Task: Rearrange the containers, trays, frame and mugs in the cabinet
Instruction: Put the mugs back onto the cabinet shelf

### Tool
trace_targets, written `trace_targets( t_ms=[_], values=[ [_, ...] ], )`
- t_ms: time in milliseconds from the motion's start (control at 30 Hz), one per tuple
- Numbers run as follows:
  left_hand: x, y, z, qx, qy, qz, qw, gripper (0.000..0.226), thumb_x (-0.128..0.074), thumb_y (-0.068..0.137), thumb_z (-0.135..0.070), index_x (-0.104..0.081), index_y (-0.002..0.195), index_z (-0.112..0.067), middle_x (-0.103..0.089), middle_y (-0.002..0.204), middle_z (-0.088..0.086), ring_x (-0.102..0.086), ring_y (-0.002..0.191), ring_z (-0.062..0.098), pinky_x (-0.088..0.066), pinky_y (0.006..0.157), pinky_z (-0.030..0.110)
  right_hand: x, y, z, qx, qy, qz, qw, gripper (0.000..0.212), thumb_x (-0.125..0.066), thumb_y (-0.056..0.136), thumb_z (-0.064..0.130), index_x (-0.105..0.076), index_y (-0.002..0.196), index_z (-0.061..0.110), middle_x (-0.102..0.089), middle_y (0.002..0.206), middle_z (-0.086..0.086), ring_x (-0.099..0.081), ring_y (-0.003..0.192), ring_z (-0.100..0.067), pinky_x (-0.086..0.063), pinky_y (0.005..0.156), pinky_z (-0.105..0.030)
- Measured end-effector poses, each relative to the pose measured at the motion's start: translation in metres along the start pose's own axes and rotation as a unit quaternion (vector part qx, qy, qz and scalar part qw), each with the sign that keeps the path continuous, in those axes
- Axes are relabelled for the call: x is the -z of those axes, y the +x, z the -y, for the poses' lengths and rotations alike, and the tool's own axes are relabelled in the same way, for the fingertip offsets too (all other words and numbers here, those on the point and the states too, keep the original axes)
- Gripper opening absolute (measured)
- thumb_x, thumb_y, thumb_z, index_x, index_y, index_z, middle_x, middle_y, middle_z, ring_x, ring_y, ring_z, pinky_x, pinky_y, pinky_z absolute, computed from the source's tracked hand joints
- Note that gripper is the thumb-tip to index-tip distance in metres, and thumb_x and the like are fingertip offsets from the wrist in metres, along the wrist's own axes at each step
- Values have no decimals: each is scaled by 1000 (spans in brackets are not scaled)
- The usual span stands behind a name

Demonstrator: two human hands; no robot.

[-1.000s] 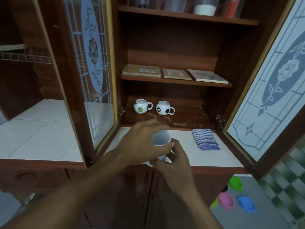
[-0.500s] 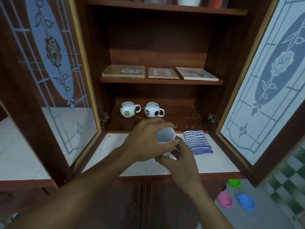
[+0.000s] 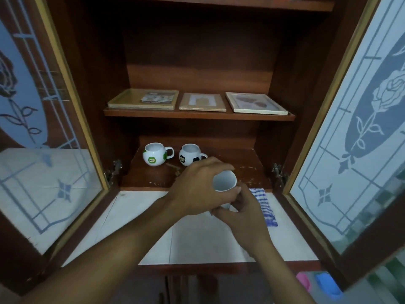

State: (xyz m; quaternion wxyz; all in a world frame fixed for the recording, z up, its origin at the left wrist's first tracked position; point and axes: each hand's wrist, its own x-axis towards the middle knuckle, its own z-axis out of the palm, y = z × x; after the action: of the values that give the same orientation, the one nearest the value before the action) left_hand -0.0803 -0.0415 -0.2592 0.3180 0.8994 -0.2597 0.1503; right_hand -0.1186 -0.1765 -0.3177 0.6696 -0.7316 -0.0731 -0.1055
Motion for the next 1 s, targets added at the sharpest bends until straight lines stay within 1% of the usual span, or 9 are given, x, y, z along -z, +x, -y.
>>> trace_targets(
  t_ms=[67, 167, 333, 567, 700, 800, 867, 933, 1000],
  values=[
    [-8, 12, -1, 3, 6, -5, 1000, 50, -70, 78, -51, -64, 123, -28, -63, 120, -14, -54, 105, 0, -36, 84, 9, 11, 12, -6, -2, 8, 7, 1000, 52, -81, 73, 3, -59, 112, 28, -70, 104, 18, -64, 100, 4, -50, 71, -8],
    [-18, 25, 0, 9, 7, -10, 1000, 50, -70, 78, -52, -64, 123, -30, -62, 121, -16, -53, 110, 1, -31, 83, 4, 20, 26, -12, 6, -4, 17, 1000, 53, -82, 74, 6, -58, 113, 31, -68, 106, 24, -63, 102, 2, -51, 74, -10],
    [-31, 48, 13, 3, -3, -6, 1000, 58, -61, 73, -61, -64, 122, -30, -62, 119, -17, -56, 108, 3, -48, 89, 22, 30, 50, -23, 4, -9, 22, 1000, 53, -81, 74, 3, -57, 112, 30, -68, 104, 26, -64, 102, 2, -50, 71, -9],
    [-46, 82, 39, -30, -39, -8, 999, 48, -72, 76, -52, -67, 116, -26, -63, 112, -16, -59, 100, 2, -51, 85, 25, 31, 83, -40, -9, -14, 8, 1000, 46, -80, 73, -3, -59, 105, 23, -69, 92, 27, -65, 91, 6, -49, 65, -8],
    [-55, 102, 50, -45, -33, 9, 998, 52, -70, 75, -55, -66, 118, -27, -63, 113, -15, -59, 100, 3, -51, 87, 29, 35, 101, -45, -9, -3, -1, 1000, 45, -79, 74, -4, -61, 110, 15, -73, 99, 8, -69, 93, -7, -53, 73, -16],
    [-62, 119, 60, -51, -32, 22, 998, 56, -65, 74, -60, -66, 119, -28, -62, 112, -16, -59, 101, 3, -51, 88, 31, 39, 116, -52, -21, 24, 1, 999, 44, -79, 74, -5, -61, 110, 13, -74, 102, 2, -70, 96, -12, -54, 76, -20],
    [-68, 130, 67, -51, -45, 28, 997, 56, -65, 73, -60, -66, 118, -27, -62, 112, -15, -59, 100, 2, -50, 87, 31, 42, 129, -60, -29, 22, -2, 999, 45, -81, 73, -2, -62, 110, 15, -73, 104, 0, -70, 99, -16, -57, 81, -29],
    [-74, 143, 75, -53, -54, 33, 997, 56, -64, 73, -61, -66, 117, -26, -63, 112, -13, -59, 100, 4, -50, 87, 30, 45, 144, -69, -36, 15, -4, 999, 46, -84, 71, 3, -63, 109, 16, -73, 105, -3, -69, 102, -21, -56, 88, -44],
    [-80, 155, 81, -52, -54, 36, 997, 51, -67, 73, -57, -66, 114, -27, -63, 110, -11, -60, 98, 6, -51, 85, 33, 49, 156, -76, -36, 16, -7, 999, 44, -84, 70, 3, -64, 106, 17, -73, 103, -5, -69, 101, -25, -54, 90, -52]
  ],
)
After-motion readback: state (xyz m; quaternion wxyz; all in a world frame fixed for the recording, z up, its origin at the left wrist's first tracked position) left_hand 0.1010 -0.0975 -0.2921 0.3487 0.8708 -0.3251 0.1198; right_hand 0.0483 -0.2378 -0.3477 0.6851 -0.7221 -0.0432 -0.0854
